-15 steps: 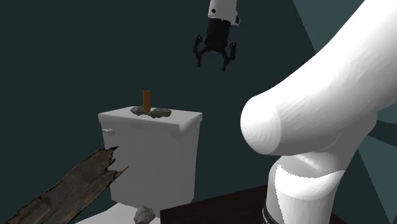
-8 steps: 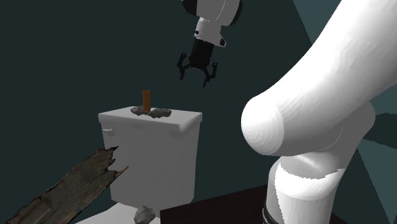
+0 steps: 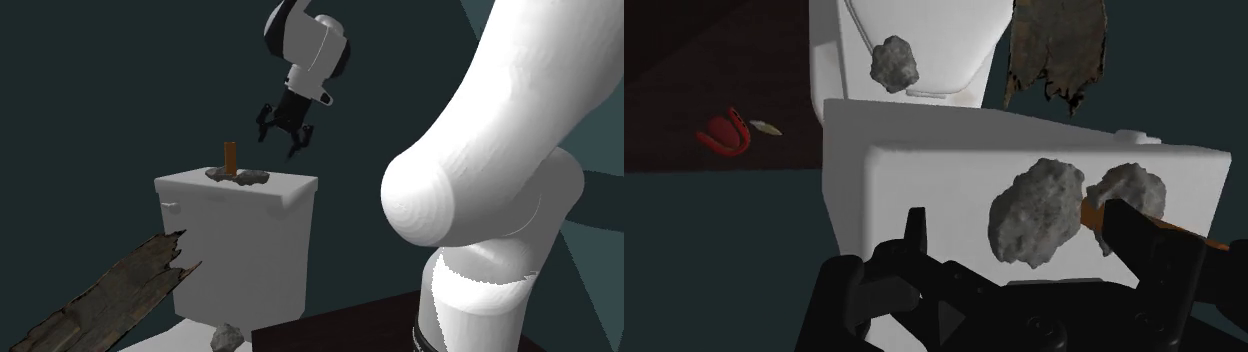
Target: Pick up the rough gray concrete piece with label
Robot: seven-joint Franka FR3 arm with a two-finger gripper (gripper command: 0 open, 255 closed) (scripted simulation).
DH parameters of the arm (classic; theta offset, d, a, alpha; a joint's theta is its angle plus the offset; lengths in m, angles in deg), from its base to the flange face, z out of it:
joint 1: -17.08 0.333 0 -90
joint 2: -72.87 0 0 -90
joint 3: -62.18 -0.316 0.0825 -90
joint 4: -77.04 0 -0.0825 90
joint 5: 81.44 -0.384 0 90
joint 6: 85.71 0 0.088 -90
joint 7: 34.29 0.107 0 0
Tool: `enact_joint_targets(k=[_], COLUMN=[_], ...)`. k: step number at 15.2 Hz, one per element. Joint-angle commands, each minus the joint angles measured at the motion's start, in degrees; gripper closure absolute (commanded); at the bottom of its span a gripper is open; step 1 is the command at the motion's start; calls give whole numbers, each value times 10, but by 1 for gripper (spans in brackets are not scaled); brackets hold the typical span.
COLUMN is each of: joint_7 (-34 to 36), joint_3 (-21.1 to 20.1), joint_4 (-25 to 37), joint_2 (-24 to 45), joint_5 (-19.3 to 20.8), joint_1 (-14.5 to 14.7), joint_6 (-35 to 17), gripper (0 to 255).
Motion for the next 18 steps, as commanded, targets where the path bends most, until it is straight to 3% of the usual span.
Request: enact_joint_targets(k=[1,6,16,17,18], joint_7=[9,17,-32,-32,-32], joint_3=[-3,-11,-16,-16,-16], joint_4=[16,72,59,59,59], joint_2=[39,139,179,179,178], joint_5=[-35,-125,-175,-175,-175], joint_1=[9,28,33,33,33], joint_6=[-32,-100,-146,-146,-146], gripper=[0,0,0,255,255])
